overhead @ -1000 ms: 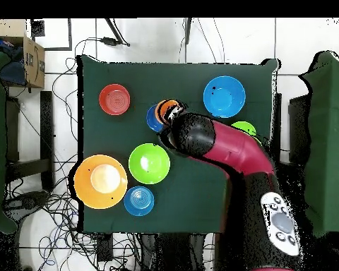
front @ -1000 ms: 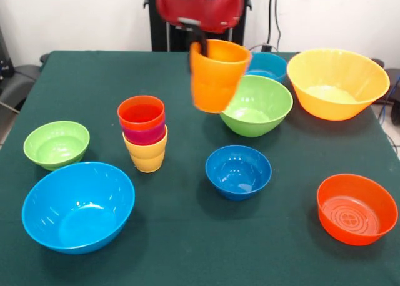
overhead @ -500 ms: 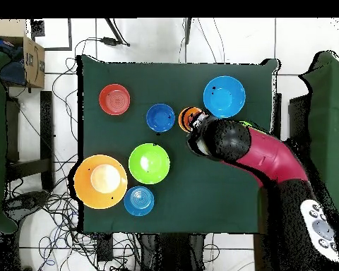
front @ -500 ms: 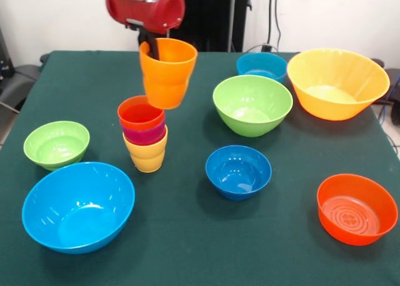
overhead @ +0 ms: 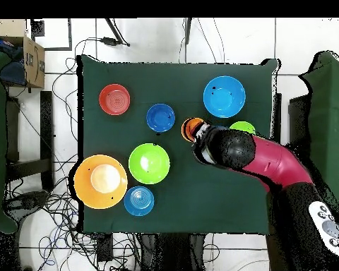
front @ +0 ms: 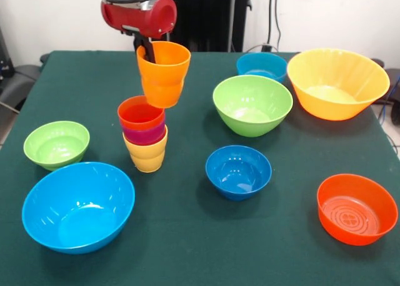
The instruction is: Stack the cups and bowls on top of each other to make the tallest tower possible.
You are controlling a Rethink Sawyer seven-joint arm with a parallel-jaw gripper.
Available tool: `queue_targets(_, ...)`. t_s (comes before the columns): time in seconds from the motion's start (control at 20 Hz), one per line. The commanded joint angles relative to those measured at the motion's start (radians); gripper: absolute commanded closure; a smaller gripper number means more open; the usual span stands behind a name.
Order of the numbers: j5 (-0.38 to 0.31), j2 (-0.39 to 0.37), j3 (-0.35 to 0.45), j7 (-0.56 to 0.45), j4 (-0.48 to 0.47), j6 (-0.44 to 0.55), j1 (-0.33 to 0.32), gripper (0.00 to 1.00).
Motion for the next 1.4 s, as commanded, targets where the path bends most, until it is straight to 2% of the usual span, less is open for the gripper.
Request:
queue_targets(0.05,-0.126,0.054,0.137,-0.250,0.073,0.046,-0.022,1.00)
queue_targets(0.65,-0.201,0.056,0.183,-0.230,0.047,0.087,-0.065,1.00)
queue_targets(1.1,-0.246,0.089,0.217,-0.252,0.011,0.115,-0.108,1.00)
queue_targets(1.4,-0.283,0.125,0.228,-0.250,0.011,0.082,-0.133,1.00)
